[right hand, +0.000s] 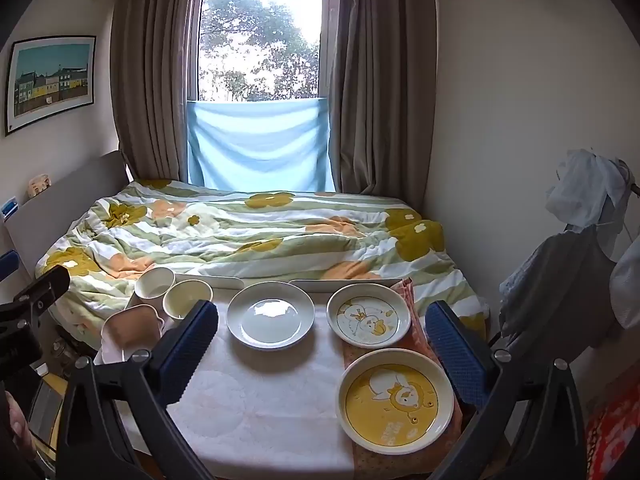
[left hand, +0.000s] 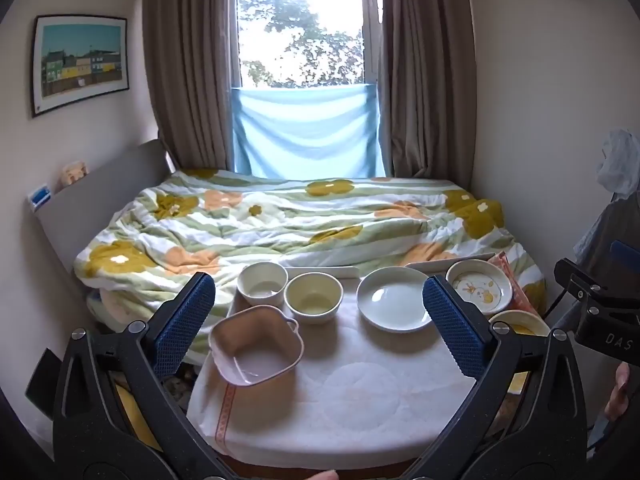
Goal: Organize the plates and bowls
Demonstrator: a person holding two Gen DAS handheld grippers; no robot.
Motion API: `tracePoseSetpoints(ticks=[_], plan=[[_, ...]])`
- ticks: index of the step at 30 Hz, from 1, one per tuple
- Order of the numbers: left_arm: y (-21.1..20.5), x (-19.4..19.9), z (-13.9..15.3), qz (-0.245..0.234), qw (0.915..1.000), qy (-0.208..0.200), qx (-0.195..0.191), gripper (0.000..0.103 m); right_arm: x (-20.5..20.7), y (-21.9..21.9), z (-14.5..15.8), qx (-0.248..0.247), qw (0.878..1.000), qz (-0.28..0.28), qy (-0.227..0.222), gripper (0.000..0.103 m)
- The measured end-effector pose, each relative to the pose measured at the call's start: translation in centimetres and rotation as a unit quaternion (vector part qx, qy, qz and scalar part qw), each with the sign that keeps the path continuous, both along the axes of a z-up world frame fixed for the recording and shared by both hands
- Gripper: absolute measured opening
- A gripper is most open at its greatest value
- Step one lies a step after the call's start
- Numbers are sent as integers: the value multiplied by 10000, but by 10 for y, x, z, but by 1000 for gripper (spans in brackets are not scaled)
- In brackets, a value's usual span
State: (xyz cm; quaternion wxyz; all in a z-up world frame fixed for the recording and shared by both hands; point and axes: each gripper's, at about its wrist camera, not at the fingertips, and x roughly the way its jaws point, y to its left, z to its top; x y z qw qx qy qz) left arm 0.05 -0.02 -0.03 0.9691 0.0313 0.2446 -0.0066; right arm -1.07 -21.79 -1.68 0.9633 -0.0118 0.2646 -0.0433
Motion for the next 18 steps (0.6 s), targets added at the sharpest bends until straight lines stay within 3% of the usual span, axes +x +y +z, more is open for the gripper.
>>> tracePoseSetpoints(ticks=[8, 18], plan=[[0, 2, 2, -142, 9998, -72, -79, 103, 2, -2, -1, 44, 10000, 48, -9, 103], [9, 11, 7, 39, 9998, -40, -172, 103, 10, -4, -3, -74, 10000, -29, 10, 103]])
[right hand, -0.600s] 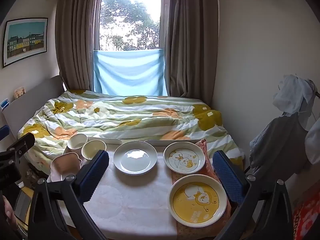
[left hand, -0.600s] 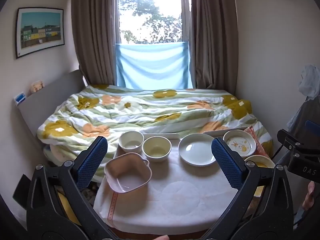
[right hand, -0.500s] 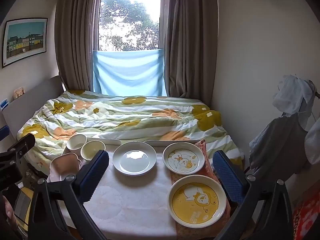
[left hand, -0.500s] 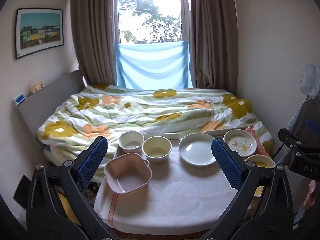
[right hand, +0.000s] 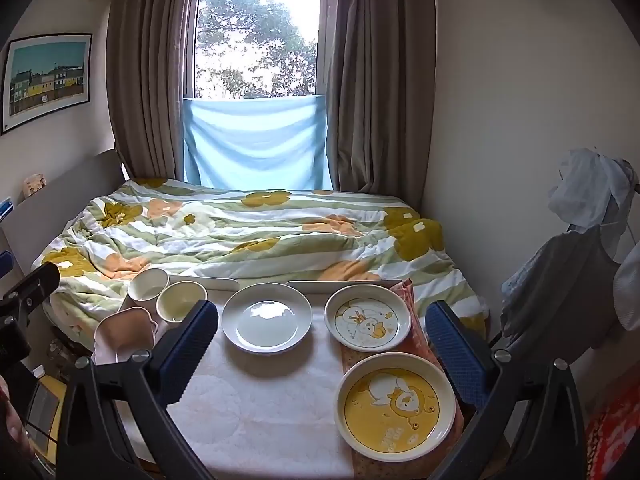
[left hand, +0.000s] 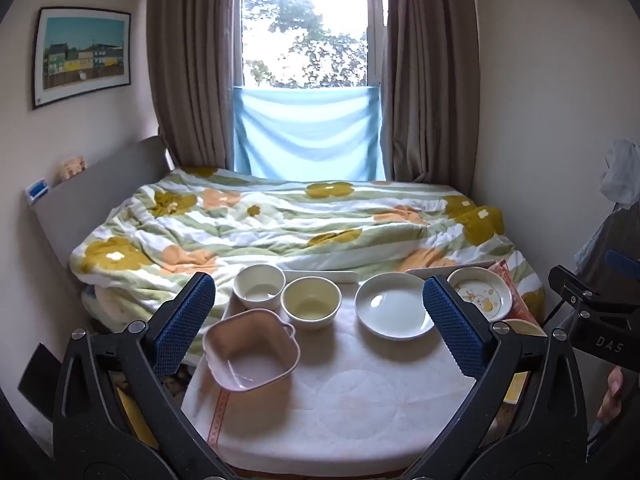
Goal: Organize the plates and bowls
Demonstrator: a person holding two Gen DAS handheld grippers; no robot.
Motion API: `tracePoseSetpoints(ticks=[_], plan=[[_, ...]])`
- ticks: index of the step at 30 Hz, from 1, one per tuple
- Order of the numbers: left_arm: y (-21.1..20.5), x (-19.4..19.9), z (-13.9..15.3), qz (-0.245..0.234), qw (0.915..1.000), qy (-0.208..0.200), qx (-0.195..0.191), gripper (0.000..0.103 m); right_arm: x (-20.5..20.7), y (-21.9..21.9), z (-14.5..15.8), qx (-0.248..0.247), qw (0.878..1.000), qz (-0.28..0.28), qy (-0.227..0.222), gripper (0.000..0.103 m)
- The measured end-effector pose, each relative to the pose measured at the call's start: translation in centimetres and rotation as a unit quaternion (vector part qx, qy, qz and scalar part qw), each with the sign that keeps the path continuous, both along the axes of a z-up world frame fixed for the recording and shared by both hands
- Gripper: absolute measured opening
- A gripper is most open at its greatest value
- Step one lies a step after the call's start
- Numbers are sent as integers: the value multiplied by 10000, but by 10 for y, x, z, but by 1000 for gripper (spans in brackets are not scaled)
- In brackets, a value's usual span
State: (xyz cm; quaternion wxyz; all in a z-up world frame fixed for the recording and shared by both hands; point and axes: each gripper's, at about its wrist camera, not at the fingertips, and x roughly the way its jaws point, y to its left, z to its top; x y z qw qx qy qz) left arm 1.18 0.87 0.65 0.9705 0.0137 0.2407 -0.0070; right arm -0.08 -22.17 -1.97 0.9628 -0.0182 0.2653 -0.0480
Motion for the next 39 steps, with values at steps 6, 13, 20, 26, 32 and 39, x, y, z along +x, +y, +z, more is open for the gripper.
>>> tracePoseSetpoints(ticks=[6, 13, 20, 26, 32, 39], plan=[[1, 2, -4, 79, 10000, 28, 12, 103, 1, 10, -3, -52, 9999, 65, -105, 103], [0, 5, -8, 96, 9999, 29, 17, 103, 2, 12, -3, -49, 9999, 59, -87, 103], [-1, 7, -8, 107, 9999, 36, 35, 103, 7, 8, -3, -46, 9999, 71, -102, 103], [0, 12, -10, 139, 9999, 42, 45, 103, 11, 7, -4, -51, 9999, 115, -101, 103], [0, 12, -10, 149, 9999, 40, 53, 103, 13, 9, -4, -61, 9998, 139, -95, 103], [2, 13, -11, 141, 9999, 48, 47, 103, 14, 10, -4, -69, 9998, 136, -94, 103]])
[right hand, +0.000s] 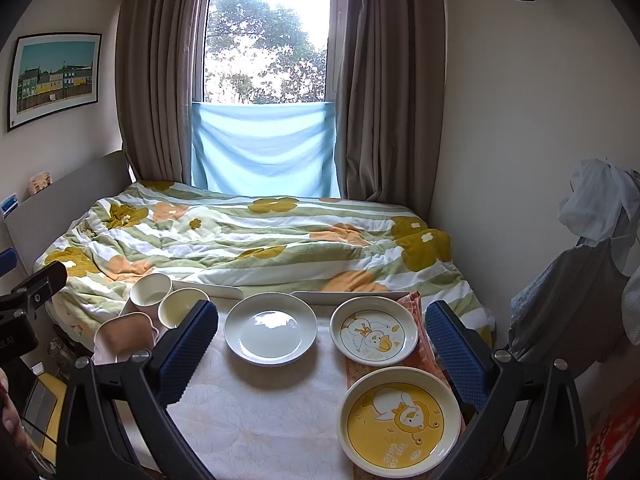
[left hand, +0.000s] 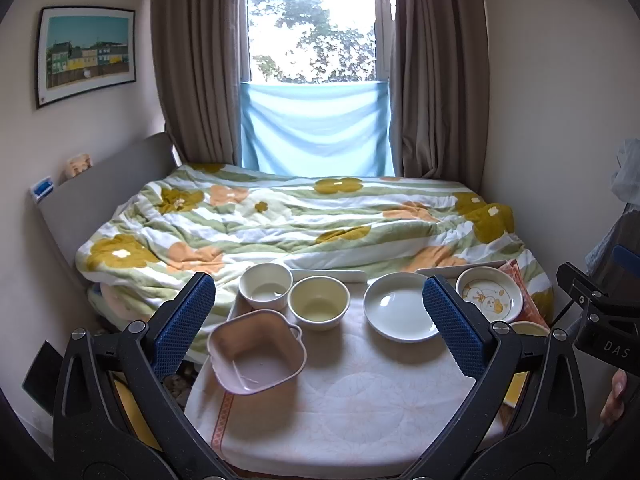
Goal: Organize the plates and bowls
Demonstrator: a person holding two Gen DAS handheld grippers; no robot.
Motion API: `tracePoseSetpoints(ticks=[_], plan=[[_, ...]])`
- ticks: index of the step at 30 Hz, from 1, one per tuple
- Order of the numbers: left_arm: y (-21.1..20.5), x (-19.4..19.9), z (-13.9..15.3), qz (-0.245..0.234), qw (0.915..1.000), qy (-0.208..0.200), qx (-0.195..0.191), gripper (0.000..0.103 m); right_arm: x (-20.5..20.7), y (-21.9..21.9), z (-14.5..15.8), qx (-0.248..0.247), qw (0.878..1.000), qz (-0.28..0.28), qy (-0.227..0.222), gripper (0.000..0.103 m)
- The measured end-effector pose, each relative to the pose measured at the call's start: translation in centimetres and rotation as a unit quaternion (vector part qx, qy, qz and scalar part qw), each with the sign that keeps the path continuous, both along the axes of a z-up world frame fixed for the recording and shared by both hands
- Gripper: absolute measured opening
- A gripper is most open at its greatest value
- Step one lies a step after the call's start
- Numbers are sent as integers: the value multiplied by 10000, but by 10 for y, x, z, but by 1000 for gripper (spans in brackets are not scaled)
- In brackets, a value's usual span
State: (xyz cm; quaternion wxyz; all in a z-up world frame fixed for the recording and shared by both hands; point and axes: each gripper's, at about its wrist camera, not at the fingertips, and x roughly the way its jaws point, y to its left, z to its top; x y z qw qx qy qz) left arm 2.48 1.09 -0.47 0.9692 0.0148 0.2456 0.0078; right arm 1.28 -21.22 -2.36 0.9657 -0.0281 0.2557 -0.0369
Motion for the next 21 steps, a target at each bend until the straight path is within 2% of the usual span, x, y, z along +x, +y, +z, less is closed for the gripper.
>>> tracePoseSetpoints(ticks=[21], plan=[[-3, 2, -2, -14, 10000, 14, 37, 103, 1, -1, -1, 12, 10000, -3, 8, 103]])
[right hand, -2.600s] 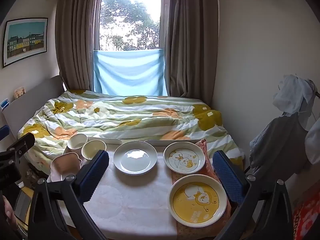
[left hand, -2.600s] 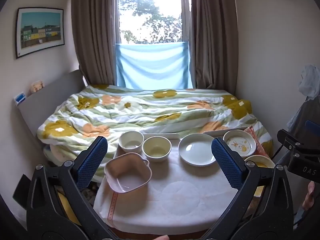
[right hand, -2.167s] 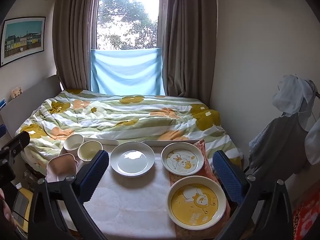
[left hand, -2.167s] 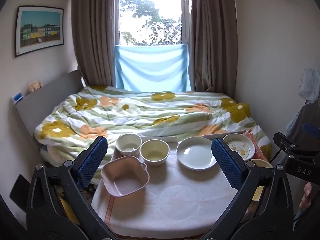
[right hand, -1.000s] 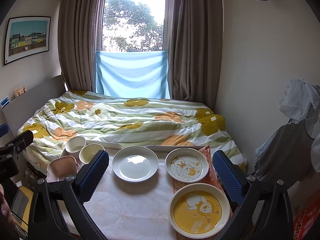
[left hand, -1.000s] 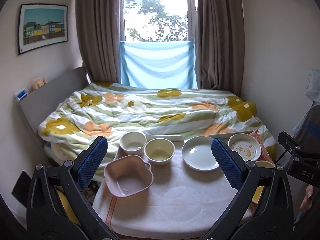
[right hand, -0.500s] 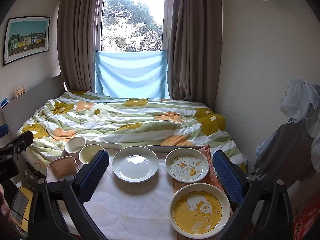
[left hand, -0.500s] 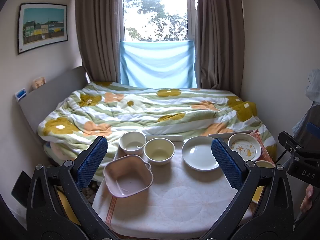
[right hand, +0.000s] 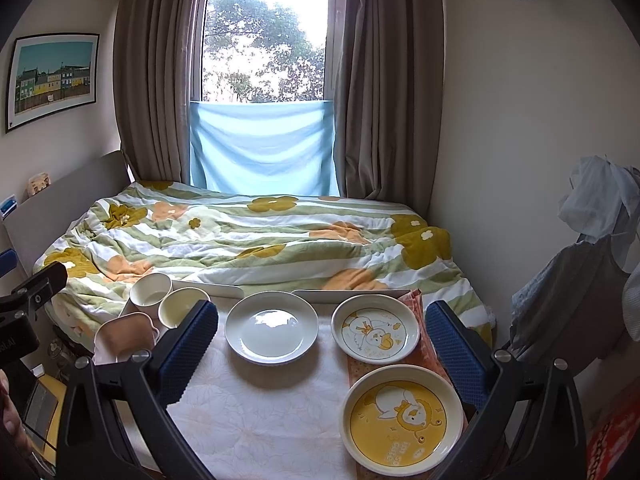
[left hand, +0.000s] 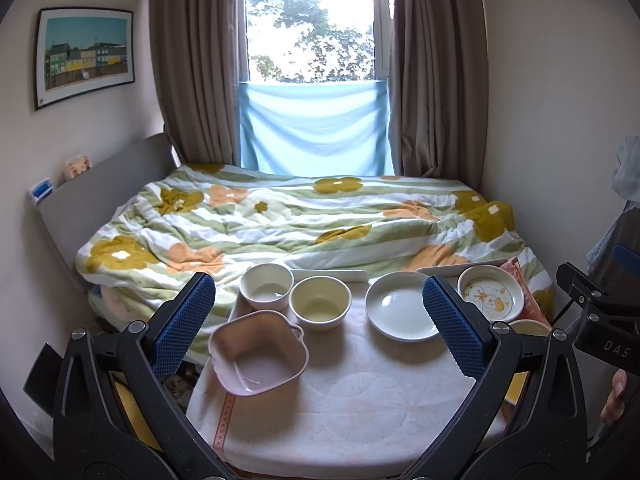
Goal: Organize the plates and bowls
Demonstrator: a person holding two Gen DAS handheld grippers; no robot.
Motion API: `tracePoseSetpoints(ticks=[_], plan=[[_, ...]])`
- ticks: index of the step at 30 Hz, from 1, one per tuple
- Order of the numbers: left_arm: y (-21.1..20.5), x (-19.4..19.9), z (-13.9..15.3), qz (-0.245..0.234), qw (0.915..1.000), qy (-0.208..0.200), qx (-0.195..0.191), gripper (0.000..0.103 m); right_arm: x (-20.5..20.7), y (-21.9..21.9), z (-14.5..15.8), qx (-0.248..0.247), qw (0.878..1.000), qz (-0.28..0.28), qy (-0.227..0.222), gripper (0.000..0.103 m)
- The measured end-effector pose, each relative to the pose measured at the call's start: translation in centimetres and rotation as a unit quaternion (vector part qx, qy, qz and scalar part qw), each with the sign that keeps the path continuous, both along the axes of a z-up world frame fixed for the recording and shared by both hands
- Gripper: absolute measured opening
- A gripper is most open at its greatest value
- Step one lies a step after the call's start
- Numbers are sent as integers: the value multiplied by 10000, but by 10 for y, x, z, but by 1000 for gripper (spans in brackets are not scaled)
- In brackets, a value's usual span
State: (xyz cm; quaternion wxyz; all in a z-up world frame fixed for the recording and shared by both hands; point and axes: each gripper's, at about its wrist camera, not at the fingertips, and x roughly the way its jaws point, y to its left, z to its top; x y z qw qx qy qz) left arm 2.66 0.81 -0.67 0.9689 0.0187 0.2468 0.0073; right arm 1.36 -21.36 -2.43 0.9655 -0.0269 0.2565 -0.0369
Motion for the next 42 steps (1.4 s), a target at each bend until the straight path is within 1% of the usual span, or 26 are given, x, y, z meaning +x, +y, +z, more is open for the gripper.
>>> tracePoseSetpoints(ticks=[19, 21, 26, 28, 31, 34, 36, 39, 42], plan=[[2, 1, -1, -22, 10000, 11, -19, 103, -1, 4, 0, 38, 10000, -23, -11, 103], [4, 0, -1, -27, 10000, 6, 8, 103, -2, 5, 0, 44, 10000, -25, -22, 103], [2, -8, 3, -57, 9998, -163, 78, 103, -9, 13, -2, 22, 10000, 33, -73, 103], [-1, -6, 4, -119, 9997, -144, 131, 103, -10, 13, -2, 55, 10000, 35, -31, 103], [-7, 2, 2, -273, 9994, -24, 203, 103, -11, 7, -3, 119, 9999, -56, 63, 103], [-17, 14, -5, -617, 9977, 169, 206, 103, -13, -3, -9, 202, 9992, -298, 199, 103], [-26, 23, -15, -828, 9958, 323, 234, 103, -15, -11, -17, 260, 9978, -520, 306, 103], [-46, 41, -38, -1315, 9886, 706, 196, 103, -20, -27, -34, 398, 9935, -926, 531, 103], [-74, 59, -69, -1746, 9779, 1127, 223, 103, -28, -53, -57, 600, 9861, -1307, 834, 103]])
